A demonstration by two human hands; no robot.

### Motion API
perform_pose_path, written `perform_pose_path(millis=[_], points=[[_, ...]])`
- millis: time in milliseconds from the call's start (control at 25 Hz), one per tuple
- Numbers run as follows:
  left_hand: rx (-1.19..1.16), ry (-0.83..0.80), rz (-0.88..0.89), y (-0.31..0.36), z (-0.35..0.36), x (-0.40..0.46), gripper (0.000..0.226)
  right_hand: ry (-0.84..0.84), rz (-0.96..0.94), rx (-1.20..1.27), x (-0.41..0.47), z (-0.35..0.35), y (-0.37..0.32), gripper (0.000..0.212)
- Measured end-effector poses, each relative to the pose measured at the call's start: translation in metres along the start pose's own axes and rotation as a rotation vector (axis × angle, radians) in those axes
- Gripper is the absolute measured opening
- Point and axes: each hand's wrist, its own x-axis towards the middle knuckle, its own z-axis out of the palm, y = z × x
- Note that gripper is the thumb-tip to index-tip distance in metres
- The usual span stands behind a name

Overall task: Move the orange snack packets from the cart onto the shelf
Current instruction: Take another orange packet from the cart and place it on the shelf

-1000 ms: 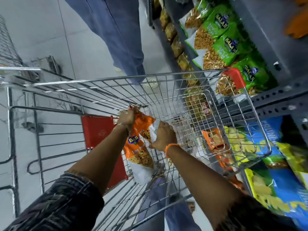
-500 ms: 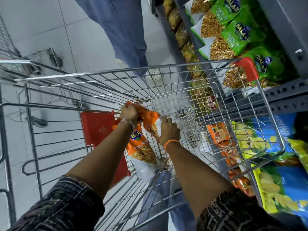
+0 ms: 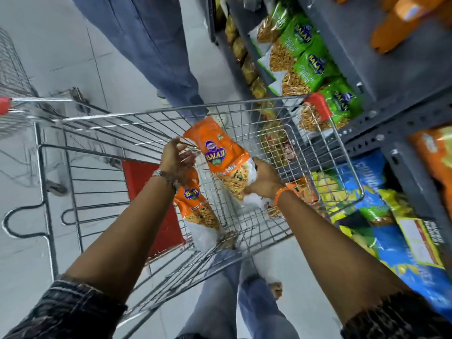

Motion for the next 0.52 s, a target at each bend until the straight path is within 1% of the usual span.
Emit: perform_pose_path(millis=[40,120,200,280,320,400,520], points=[[0.024,0.009,0.012,0.0,-0.001,-0.01,0.03,-0.014,-0.009,0.068,-0.011,-0.012,0.0,0.083],[0.073,-0.04,0.026,0.002,0.002,-0.025,0.031,-0.054,-0.03,0.186,-0.024,-0.032,-0.001,0.078],[0.125,-0.147,0.074,-0.002,0.012,-0.05,0.027,-0.096,-0.065,0.266,-0.045,-0.05,-0.003,0.071],[0.14,-0.26,0.17,-0.005,0.028,-0.078,0.014,-0.139,-0.099,0.336,-0.065,-0.065,-0.004,0.068],[0.139,-0.317,0.228,-0.008,0.037,-0.094,0.009,-0.145,-0.11,0.376,-0.079,-0.073,-0.004,0.068],[0.166,-0.407,0.344,-0.012,0.055,-0.123,0.004,-0.144,-0.131,0.471,-0.105,-0.087,-0.002,0.074],[0.134,-0.507,0.427,-0.017,0.076,-0.166,0.013,-0.143,-0.192,0.601,-0.149,-0.106,0.001,0.08]])
